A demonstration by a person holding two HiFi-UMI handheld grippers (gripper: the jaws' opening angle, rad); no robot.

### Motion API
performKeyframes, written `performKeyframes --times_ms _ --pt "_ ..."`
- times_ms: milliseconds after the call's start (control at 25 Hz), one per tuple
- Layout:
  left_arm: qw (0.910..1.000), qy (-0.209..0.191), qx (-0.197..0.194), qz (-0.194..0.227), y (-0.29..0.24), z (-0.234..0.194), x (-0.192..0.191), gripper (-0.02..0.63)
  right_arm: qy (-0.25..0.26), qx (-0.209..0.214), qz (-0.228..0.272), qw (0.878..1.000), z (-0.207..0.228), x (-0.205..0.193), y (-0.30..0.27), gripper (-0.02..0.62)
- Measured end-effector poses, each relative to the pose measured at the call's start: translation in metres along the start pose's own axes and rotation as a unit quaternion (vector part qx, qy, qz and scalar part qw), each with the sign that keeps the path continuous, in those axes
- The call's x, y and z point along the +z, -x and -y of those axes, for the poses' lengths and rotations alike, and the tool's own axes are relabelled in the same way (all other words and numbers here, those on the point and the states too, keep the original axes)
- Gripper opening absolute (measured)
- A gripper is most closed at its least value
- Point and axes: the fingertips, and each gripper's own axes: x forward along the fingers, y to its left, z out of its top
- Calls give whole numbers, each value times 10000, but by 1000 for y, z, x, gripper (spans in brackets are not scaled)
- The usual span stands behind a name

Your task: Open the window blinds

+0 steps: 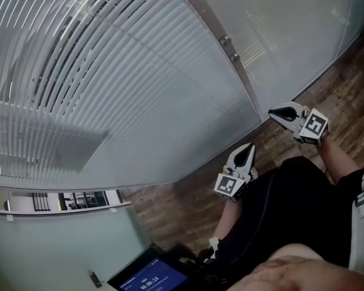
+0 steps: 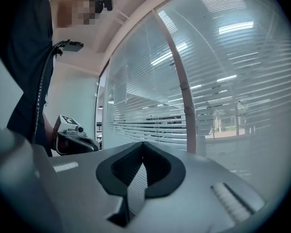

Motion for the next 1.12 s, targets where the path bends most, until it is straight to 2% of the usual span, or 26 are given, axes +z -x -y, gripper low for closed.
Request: performKeyframes --times_ms 120,320,680,920,1120 --pt "9999 -106 32 98 -2 5 -10 -2 150 63 -103 9998 2 -9 5 5" --pt "9997 106 83 191 -12 16 -2 -2 214 178 -83 9996 1 -3 9 5" --pt "9995 283 106 59 -28 24 -17 -2 198 341 -288 9988 2 -30 24 6" --pt "9996 251 130 93 -34 20 -19 -2 167 317 -332 9988 8 -23 24 5" --pt "9994 301 134 121 -30 16 -24 -2 67 404 -329 9986 -6 -16 11 6"
